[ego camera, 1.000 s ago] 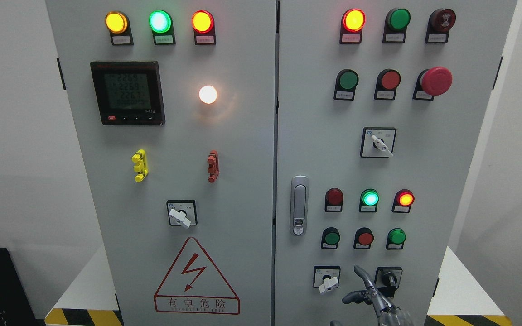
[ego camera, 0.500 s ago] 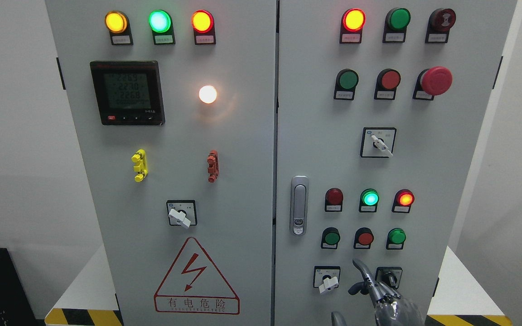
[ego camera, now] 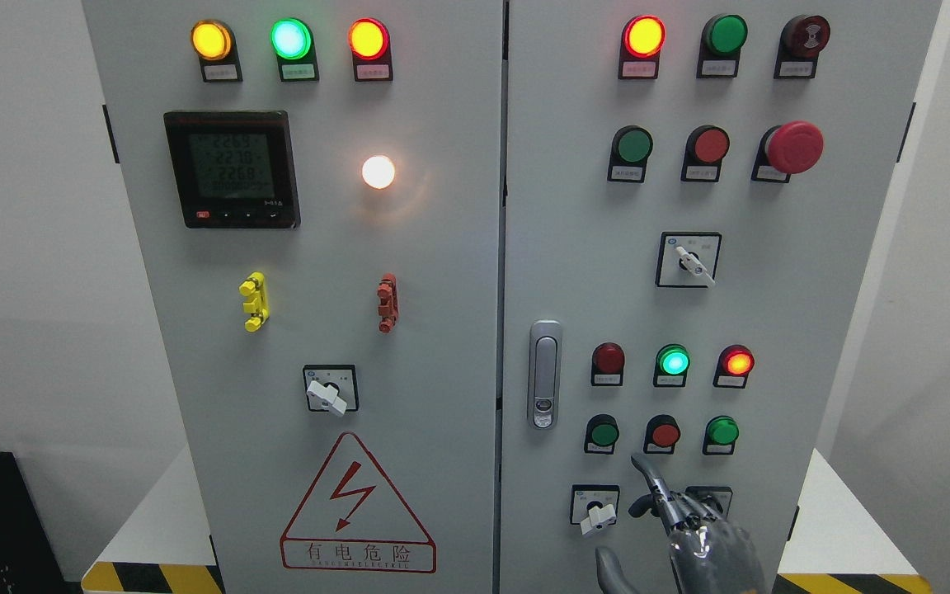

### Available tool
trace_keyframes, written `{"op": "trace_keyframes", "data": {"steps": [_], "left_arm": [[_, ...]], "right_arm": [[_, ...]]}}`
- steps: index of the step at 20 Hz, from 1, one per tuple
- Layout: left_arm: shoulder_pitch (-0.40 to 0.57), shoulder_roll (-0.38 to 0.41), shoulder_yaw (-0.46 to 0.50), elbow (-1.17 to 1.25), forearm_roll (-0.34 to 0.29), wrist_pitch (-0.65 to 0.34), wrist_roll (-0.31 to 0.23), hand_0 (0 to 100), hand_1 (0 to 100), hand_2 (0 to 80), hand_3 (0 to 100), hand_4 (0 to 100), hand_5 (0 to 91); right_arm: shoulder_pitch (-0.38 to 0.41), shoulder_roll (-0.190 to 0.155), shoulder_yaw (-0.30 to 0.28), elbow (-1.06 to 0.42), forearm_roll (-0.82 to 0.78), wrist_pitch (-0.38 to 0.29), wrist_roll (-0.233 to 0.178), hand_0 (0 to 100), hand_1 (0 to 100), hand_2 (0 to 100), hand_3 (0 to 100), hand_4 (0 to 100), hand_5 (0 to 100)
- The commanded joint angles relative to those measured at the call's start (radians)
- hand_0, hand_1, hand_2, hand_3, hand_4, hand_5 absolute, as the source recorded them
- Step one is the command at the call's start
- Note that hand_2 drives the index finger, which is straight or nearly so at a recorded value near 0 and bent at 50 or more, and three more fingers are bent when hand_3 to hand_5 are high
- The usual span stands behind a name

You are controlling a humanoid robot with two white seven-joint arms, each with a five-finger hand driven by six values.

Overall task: Press green start button
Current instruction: 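Press the green push button with the right hand's extended finger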

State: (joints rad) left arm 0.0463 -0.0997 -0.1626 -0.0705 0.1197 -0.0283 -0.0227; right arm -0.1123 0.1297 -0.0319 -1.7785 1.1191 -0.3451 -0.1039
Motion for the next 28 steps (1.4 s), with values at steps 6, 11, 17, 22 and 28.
{"op": "trace_keyframes", "data": {"steps": [6,11,17,22,28], "left_arm": [[0.000,0.000,0.000,0.000,0.000,-0.001,0.000,12,56,0.0,0,0,0.0],[0.000,0.000,0.000,0.000,0.000,-0.001,0.000,12,56,0.0,0,0,0.0],[0.000,0.000,0.000,0.000,0.000,-0.001,0.000,12,56,0.0,0,0,0.0],[0.000,0.000,0.000,0.000,0.000,-0.001,0.000,12,56,0.0,0,0,0.0],[0.000,0.000,0.000,0.000,0.000,-0.001,0.000,12,56,0.0,0,0,0.0]], "right_arm": [[-0.063,0.002,0.001,0.102,0.030,0.003,0.000,48,31,0,51,55,50],[-0.076,0.002,-0.006,0.125,0.030,0.003,0.000,48,31,0,51,55,50],[-0.092,0.002,-0.008,0.154,0.030,0.003,0.000,48,32,0,51,56,50],[-0.101,0.002,-0.006,0.169,0.030,0.003,0.001,49,32,0,51,56,50],[-0.113,0.002,-0.003,0.174,0.028,0.003,0.001,49,32,0,52,56,50]]}}
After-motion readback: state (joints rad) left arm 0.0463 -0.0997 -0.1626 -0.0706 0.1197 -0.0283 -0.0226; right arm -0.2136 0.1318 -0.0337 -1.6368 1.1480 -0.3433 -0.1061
